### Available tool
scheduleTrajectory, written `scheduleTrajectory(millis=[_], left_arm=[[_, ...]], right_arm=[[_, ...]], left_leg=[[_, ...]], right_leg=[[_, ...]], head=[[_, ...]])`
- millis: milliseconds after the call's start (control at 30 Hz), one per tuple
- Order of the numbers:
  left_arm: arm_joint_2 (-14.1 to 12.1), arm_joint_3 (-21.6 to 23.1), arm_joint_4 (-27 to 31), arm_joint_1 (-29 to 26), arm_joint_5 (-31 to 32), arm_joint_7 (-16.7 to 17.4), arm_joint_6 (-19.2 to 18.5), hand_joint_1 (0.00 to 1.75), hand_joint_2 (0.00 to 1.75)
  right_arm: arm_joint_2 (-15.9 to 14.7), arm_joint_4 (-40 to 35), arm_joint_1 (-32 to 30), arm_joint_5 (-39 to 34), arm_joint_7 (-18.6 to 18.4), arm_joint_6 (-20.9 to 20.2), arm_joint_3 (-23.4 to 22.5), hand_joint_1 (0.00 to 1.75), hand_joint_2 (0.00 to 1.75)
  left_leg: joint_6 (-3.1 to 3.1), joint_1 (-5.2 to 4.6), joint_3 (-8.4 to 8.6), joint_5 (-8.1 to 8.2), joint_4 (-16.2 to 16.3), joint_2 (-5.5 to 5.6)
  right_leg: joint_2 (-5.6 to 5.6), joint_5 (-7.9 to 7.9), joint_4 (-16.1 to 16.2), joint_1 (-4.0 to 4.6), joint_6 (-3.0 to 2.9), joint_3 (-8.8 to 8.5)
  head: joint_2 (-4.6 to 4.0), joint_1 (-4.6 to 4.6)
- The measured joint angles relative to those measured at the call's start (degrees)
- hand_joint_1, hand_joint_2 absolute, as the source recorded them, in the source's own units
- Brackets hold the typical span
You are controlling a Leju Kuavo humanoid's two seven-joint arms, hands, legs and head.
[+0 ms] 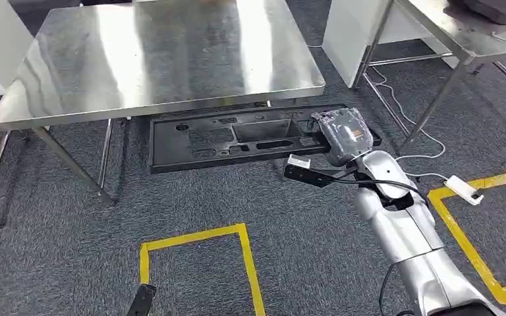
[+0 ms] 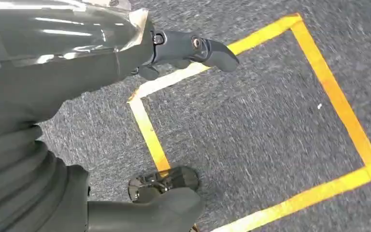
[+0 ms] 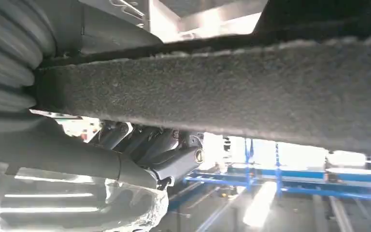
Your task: Take the parts from the cabinet and place them on the table.
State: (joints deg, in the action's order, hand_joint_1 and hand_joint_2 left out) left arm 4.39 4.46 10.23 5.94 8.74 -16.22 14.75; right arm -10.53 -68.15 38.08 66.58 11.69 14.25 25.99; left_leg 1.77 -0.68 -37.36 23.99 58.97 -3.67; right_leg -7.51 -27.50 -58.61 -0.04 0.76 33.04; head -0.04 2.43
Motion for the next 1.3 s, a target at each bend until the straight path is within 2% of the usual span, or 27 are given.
scheduleTrajectory(millis=[67,100,133,167,233,267,300,333,400,433,567,600,633,667,733,800,867,900,933,967,1067,1100,1133,1167,1233,1267,1300], left_arm=[[0.0,-0.2,0.0,-0.2,0.0,0.0,-0.1,0.00,1.75],[0.0,-0.3,0.0,-0.3,0.0,0.0,-0.2,0.00,1.75],[0.1,-0.3,0.0,-0.2,0.2,-0.2,-0.3,0.00,1.75],[0.1,-0.3,0.0,0.1,0.2,-0.2,-0.2,0.00,1.75],[0.3,-0.3,0.0,0.3,0.3,-0.2,-0.3,0.00,1.75],[0.4,-0.3,0.0,0.3,0.3,-0.2,-0.4,0.00,1.75],[0.4,-0.3,0.0,0.2,0.4,-0.2,-0.4,0.00,1.75],[0.5,-0.3,0.0,0.3,0.6,-0.2,-0.4,0.00,1.75],[0.6,-0.3,0.0,0.3,0.8,-0.2,-0.4,0.00,1.75],[0.6,-0.3,0.0,0.2,0.8,-0.2,-0.4,0.00,1.75],[0.6,-0.3,0.0,-0.1,0.9,-0.2,-0.5,0.00,1.75],[0.4,-0.3,0.0,-0.2,0.9,-0.2,-0.4,0.00,1.75],[0.5,-0.3,0.0,-0.2,0.9,-0.2,-0.4,0.00,1.75],[0.5,-0.3,0.0,0.0,0.9,-0.2,-0.4,0.00,1.75],[0.5,-0.3,0.0,0.2,0.9,-0.2,-0.4,0.00,1.75],[0.6,-0.3,0.0,0.1,0.8,-0.2,-0.4,0.00,1.75],[0.6,-0.3,0.0,0.1,0.7,-0.1,-0.2,0.00,1.75],[0.6,-0.3,0.0,0.1,0.7,0.0,-0.2,0.00,1.75],[0.5,-0.3,0.0,0.1,0.7,0.0,-0.2,0.00,1.75],[0.3,-0.3,0.0,0.3,0.7,0.0,-0.2,0.00,1.75],[0.4,-0.3,0.0,0.2,0.8,0.0,-0.3,0.00,1.75],[0.4,-0.3,0.0,0.1,0.8,-0.1,-0.4,0.00,1.75],[0.5,-0.3,0.0,0.0,0.9,-0.3,-0.5,0.00,1.75],[0.5,-0.3,0.0,0.2,0.9,-0.4,-0.7,0.00,1.75],[0.8,-0.3,0.0,0.5,0.9,-0.7,-1.1,0.00,1.75],[0.9,-0.3,0.1,0.5,0.9,-0.8,-1.3,0.00,1.75],[0.9,-0.3,0.0,0.4,0.9,-0.8,-1.6,0.00,1.75]], right_arm=[[0.3,0.0,0.2,0.0,0.0,0.0,0.0,1.73,1.75],[0.3,0.0,0.3,0.0,0.0,0.0,0.0,1.73,1.75],[0.3,0.0,0.3,0.0,0.0,-0.1,0.0,1.73,1.75],[0.2,0.0,0.4,0.0,0.0,-0.2,0.0,1.73,1.75],[0.1,0.3,0.2,0.0,0.0,-0.5,0.0,1.73,1.75],[0.1,0.3,0.1,0.1,-0.1,-0.8,0.0,1.73,1.75],[0.2,0.4,0.0,0.1,-0.1,-0.9,0.1,1.73,1.75],[0.2,0.5,0.0,0.1,-0.1,-0.9,0.1,1.73,1.75],[0.1,0.5,0.2,0.1,-0.1,-0.9,0.1,1.73,1.75],[0.2,0.5,0.2,0.1,-0.1,-0.9,0.1,1.73,1.75],[0.8,0.6,0.4,0.1,-0.1,-1.0,0.3,1.73,1.75],[0.9,0.6,0.5,0.2,-0.1,-1.0,0.3,1.73,1.75],[1.0,0.6,0.5,0.2,-0.1,-1.0,0.4,1.73,1.75],[1.0,0.6,0.6,0.2,-0.1,-1.0,0.4,1.73,1.75],[1.0,0.7,0.6,0.1,-0.1,-1.0,0.5,1.73,1.75],[1.0,0.8,0.5,0.1,-0.1,-1.0,0.6,1.73,1.75],[1.1,0.8,0.5,0.1,-0.1,-1.0,0.7,1.73,1.75],[1.1,0.8,0.6,0.1,-0.1,-1.0,0.7,1.73,1.75],[1.1,0.8,0.6,0.1,-0.1,-1.0,0.7,1.73,1.75],[1.1,0.8,0.6,0.2,-0.1,-1.0,0.7,1.73,1.75],[1.1,0.8,0.4,0.5,-0.1,-1.0,0.9,1.73,1.75],[1.2,0.7,0.5,0.7,-0.2,-1.0,1.0,1.73,1.75],[0.9,0.6,0.4,0.8,-0.3,-1.0,0.9,1.73,1.75],[0.9,0.6,0.4,0.8,-0.3,-1.0,1.0,1.73,1.75],[0.5,0.6,0.0,0.8,-0.7,-1.1,0.9,1.73,1.75],[0.2,0.7,-0.2,0.9,-1.0,-1.4,0.9,1.73,1.75],[0.1,0.7,-0.2,1.2,-1.3,-1.6,0.9,1.73,1.75]], left_leg=[[0.63,-0.03,0.10,-0.23,-0.5,1.70],[1.11,0.90,0.82,-0.77,-1.2,2.25],[1.41,0.78,0.87,-0.96,-1.5,3.06],[1.51,0.82,0.86,-1.02,-1.4,3.68],[1.57,0.85,0.85,-0.99,-1.4,5.66],[1.57,0.85,0.87,-0.98,-1.4,6.58],[1.56,0.85,0.89,-0.97,-1.3,7.37],[1.51,0.87,0.91,-0.94,-1.3,8.56],[1.09,1.03,0.99,-0.66,-0.8,10.44],[0.73,0.92,0.93,-0.46,-0.7,11.10],[-0.33,1.10,0.25,-0.76,-0.8,13.14],[-0.59,1.15,0.01,-0.22,-0.3,11.49],[-1.02,0.59,-0.68,0.87,1.4,7.75],[-1.36,0.71,-2.24,2.70,4.7,5.63],[-1.67,1.07,-7.40,6.90,14.8,3.92],[-1.72,1.25,-9.31,6.58,17.5,3.85],[-1.14,1.20,-5.76,2.40,10.3,3.48],[-0.55,0.90,-2.87,0.22,5.2,2.18],[0.47,0.11,-0.32,-0.89,1.1,-1.36],[0.72,-0.73,0.24,-0.16,-0.2,-2.78],[1.01,-0.80,-0.20,-0.25,-0.3,-0.08],[1.53,-0.21,0.46,-0.84,-1.2,0.72],[1.58,-0.07,0.74,-1.07,-1.6,1.07],[1.92,0.13,0.78,-1.23,-1.7,1.76],[2.02,0.20,0.76,-1.24,-1.7,3.17],[2.06,0.22,0.76,-1.21,-1.7,3.97],[2.05,0.23,0.78,-1.20,-1.7,4.47]], right_leg=[[-1.57,-0.21,0.4,0.33,0.49,-0.73],[0.46,-0.69,-0.2,0.27,0.87,0.11],[4.30,-1.88,-2.3,0.04,0.68,0.54],[6.06,-3.67,-6.2,-0.10,0.28,2.32],[7.09,-7.02,-15.8,-0.36,0.12,7.29],[7.16,-7.16,-18.0,-0.38,0.43,8.71],[7.21,-6.60,-17.6,-0.40,0.80,8.93],[7.34,-4.42,-13.7,-0.53,1.56,7.61],[9.20,0.83,-2.4,-1.15,2.79,2.74],[10.88,1.10,-0.8,-1.15,2.34,1.86],[9.07,1.53,-0.1,-0.63,0.81,1.24],[8.45,1.72,0.2,-1.31,0.29,1.02],[8.01,1.60,0.2,-1.19,-0.28,0.85],[7.50,1.47,0.2,-1.08,-0.75,0.72],[6.07,1.19,0.2,-0.79,-1.18,0.55],[4.71,1.03,0.2,-0.66,-1.37,0.46],[3.45,0.77,0.2,-0.45,-1.35,0.21],[2.87,0.57,0.2,-0.33,-1.41,-0.04],[2.38,0.44,0.2,-0.23,-1.36,-0.34],[1.70,0.03,0.1,0.65,-0.82,-0.36],[-0.54,-0.22,0.5,0.50,-0.31,-0.61],[-0.67,-0.66,0.3,1.09,0.14,-0.76],[2.55,-1.21,-0.8,0.53,0.36,-0.14],[5.53,-2.89,-4.2,0.33,0.02,1.23],[7.10,-6.06,-12.6,-0.11,-0.34,5.54],[7.26,-6.96,-16.6,-0.26,-0.02,7.93],[7.26,-6.65,-17.3,-0.42,0.41,8.81]], head=[[0.00,-0.02],[0.00,-0.13],[0.00,-0.16],[0.00,-0.19],[0.00,-0.59],[0.00,-0.55],[0.00,-0.57],[0.00,-0.57],[0.00,-0.57],[0.00,-0.48],[0.00,-0.63],[0.00,-0.64],[0.00,-0.28],[0.00,-0.05],[0.00,-0.09],[0.00,-0.04],[0.00,-0.04],[0.00,-0.04],[0.00,-0.02],[0.00,-0.11],[0.00,-0.13],[0.00,-0.13],[0.00,-0.22],[0.00,-0.24],[0.00,-0.53],[0.00,-0.55],[0.00,-0.59]])
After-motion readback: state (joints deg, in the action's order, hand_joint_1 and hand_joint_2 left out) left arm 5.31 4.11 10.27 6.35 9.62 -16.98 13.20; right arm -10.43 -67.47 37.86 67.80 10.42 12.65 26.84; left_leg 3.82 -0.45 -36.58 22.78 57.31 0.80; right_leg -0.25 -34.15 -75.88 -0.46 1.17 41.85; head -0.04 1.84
